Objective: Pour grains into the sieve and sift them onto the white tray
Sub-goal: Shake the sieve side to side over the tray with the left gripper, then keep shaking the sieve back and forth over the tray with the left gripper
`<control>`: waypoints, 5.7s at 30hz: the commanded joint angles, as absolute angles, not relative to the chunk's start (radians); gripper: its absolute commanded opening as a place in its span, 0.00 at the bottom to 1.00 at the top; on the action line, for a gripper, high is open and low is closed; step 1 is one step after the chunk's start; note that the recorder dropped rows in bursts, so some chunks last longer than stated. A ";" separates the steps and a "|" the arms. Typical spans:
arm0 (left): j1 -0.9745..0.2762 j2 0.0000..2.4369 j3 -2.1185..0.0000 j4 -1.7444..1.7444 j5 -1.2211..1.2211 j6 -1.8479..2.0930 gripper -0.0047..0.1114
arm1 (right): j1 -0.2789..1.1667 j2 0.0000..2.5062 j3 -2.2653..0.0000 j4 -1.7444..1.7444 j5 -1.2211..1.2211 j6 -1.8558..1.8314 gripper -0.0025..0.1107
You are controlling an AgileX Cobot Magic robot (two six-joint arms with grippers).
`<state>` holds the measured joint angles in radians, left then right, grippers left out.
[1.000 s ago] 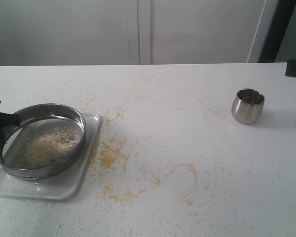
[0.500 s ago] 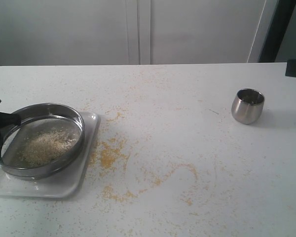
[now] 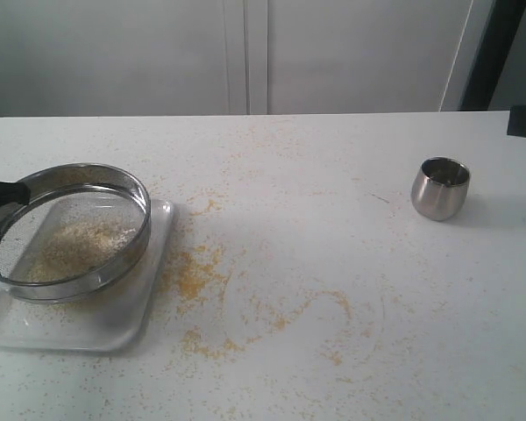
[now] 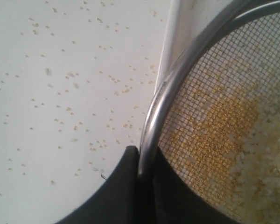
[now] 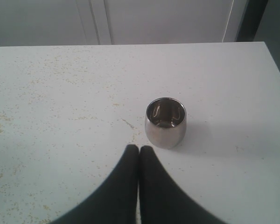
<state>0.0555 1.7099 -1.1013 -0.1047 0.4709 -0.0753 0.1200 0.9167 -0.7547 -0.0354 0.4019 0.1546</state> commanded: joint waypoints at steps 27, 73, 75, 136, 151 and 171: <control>0.078 1.668 -1.062 -0.206 0.467 -0.020 0.04 | 0.121 0.910 -0.747 -0.037 0.395 0.155 0.02; 0.017 1.676 -1.038 -0.225 0.420 0.019 0.04 | 0.121 0.910 -0.747 -0.035 0.395 0.155 0.02; 0.035 1.675 -1.038 -0.215 0.403 0.000 0.04 | 0.121 0.910 -0.747 -0.035 0.395 0.155 0.02; 0.066 1.662 -1.060 -0.225 0.486 -0.186 0.04 | 0.121 0.910 -0.747 -0.035 0.394 0.179 0.02; 0.086 1.664 -1.058 -0.195 0.474 -0.228 0.04 | 0.121 0.910 -0.747 -0.035 0.396 0.179 0.02; -0.039 1.664 -1.058 -0.157 0.454 -0.082 0.04 | 0.121 0.910 -0.747 -0.035 0.396 0.179 0.02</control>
